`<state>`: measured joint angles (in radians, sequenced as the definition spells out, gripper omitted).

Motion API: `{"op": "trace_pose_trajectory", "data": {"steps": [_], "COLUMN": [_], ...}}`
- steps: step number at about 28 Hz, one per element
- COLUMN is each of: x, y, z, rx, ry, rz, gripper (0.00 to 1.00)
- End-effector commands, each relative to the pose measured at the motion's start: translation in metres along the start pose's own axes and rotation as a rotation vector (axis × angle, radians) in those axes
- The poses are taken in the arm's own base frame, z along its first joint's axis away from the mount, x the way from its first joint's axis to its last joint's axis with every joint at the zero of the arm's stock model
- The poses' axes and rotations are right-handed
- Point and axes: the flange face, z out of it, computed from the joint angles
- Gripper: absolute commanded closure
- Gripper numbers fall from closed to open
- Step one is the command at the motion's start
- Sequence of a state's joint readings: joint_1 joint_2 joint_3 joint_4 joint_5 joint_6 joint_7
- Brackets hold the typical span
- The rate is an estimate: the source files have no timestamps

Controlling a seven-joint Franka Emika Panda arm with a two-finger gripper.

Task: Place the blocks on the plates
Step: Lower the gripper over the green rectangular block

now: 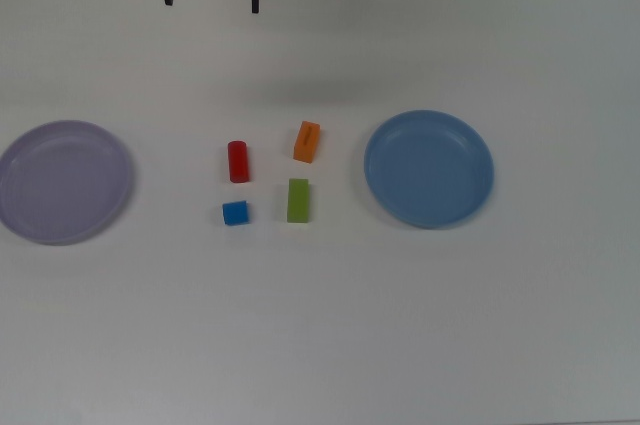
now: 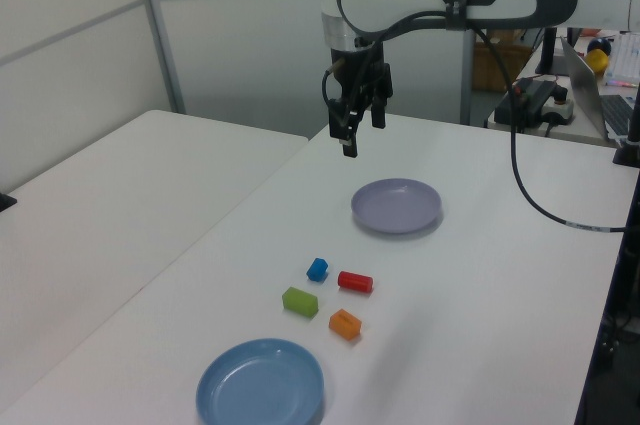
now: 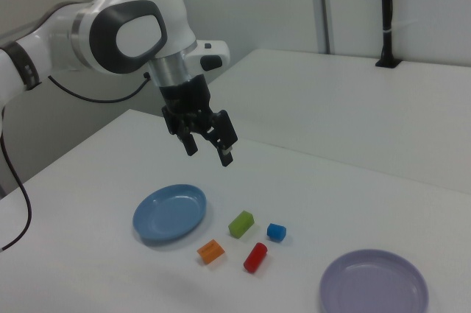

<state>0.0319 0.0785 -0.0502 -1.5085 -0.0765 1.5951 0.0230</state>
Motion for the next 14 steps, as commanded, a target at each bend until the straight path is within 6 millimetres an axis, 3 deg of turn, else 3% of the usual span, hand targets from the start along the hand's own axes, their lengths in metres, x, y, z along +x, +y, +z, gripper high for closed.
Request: {"op": "trace_pose_trajectory", "data": {"steps": [1, 6, 9, 14], "x": [0.021, 0.034, 0.047, 0.066], "y": [-0.014, -0.015, -0.021, -0.051], "z": [0.031, 0.052, 0.074, 0.117], "rx": [0.093, 0.094, 0.116, 0.107], "ry": [-0.018, -0.018, -0.023, -0.01], "rz": [0.009, 0.011, 0.012, -0.024], "gripper": [0.0, 0.0, 0.0, 0.0]}}
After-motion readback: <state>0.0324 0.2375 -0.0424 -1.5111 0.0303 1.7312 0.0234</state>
